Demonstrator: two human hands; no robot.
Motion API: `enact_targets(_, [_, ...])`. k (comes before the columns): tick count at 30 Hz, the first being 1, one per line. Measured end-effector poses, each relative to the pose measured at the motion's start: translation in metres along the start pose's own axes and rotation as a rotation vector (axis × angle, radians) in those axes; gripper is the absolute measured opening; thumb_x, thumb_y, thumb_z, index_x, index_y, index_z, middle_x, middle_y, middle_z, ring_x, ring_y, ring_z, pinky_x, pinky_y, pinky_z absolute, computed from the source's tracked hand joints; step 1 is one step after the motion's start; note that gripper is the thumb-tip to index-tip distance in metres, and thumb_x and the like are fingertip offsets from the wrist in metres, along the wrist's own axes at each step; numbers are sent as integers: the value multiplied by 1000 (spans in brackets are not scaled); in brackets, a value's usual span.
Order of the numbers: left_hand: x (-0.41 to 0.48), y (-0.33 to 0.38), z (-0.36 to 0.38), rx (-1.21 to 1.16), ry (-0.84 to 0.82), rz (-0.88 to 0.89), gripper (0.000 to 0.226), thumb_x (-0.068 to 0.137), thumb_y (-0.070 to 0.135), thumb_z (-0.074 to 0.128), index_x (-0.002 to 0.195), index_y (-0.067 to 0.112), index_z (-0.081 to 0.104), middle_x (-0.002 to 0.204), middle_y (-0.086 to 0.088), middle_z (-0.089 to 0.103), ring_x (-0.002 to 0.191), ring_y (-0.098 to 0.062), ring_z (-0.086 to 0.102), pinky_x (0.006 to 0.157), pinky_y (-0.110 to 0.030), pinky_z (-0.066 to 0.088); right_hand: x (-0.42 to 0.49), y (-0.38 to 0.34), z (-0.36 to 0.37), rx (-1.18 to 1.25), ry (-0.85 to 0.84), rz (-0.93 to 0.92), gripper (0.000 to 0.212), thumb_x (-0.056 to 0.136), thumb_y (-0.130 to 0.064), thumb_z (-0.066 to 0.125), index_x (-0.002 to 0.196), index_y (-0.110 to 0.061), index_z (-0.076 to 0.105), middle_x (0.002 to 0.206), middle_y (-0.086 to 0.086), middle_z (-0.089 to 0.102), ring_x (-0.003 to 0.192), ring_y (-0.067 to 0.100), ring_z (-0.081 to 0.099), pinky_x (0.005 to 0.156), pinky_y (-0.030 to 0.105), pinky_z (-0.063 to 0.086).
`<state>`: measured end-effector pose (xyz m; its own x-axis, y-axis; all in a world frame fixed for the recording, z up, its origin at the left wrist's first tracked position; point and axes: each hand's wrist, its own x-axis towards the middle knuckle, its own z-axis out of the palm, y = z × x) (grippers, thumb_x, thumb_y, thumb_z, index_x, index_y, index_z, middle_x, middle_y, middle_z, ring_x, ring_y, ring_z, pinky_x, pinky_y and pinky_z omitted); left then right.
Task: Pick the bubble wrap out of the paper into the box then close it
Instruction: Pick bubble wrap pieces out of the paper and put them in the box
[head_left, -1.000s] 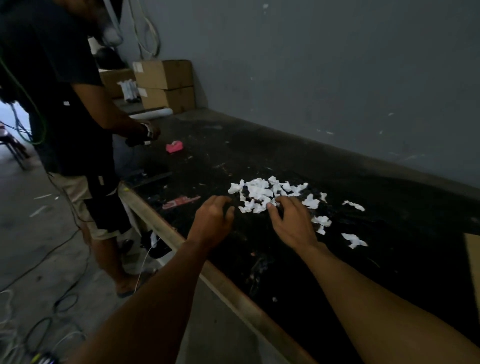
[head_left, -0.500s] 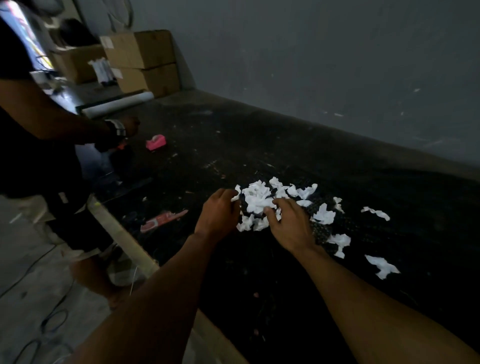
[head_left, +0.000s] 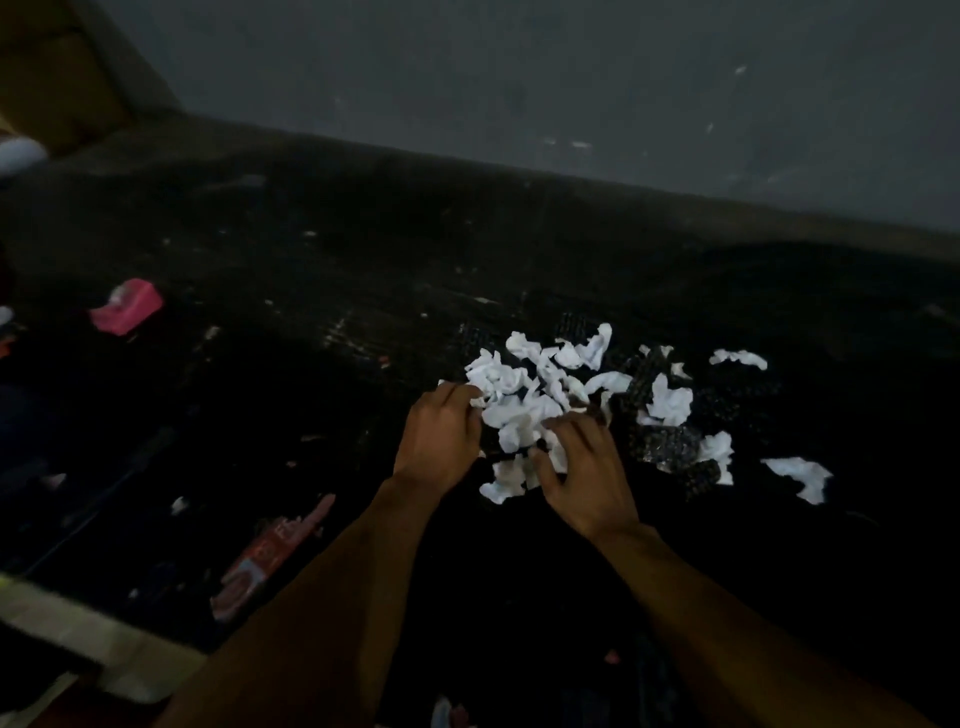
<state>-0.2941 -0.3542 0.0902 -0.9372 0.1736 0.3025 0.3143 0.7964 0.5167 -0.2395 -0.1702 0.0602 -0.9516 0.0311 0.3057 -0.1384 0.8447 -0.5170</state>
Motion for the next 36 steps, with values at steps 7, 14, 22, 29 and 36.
enact_targets(7, [-4,-47,24,-12,-128,162,35,84,9,62,119,9,61,133,-12,53,123,-28,49,105,-43,41,-11,-15,40,-113,-34,14,55,89,-52,51,133,-19,53,146,11,41,132,31,38,103,42,37])
enact_targets(14, [7,-73,44,25,-363,172,47,91,21,59,135,12,49,146,-9,41,138,-24,31,117,-34,21,10,-5,63,-171,-93,47,59,89,-56,49,136,-20,52,133,11,52,125,33,44,105,46,37])
enact_targets(22, [5,-72,48,153,-111,153,33,88,42,51,109,17,58,111,-8,55,103,-28,48,86,-40,42,2,1,63,-283,86,200,34,85,-52,54,95,-22,62,114,9,51,108,27,47,85,43,41])
enact_targets(29, [31,-57,64,41,-208,279,57,90,37,54,143,28,37,153,-4,29,139,-27,25,112,-46,29,13,10,61,-307,-5,212,56,84,-61,50,130,-28,51,141,9,42,125,31,42,91,53,42])
enact_targets(36, [50,-61,88,174,-498,213,70,88,47,57,149,34,25,134,-7,44,123,-31,35,107,-44,32,17,31,66,-189,12,265,33,80,-35,55,100,-10,57,110,13,56,101,37,51,83,45,46])
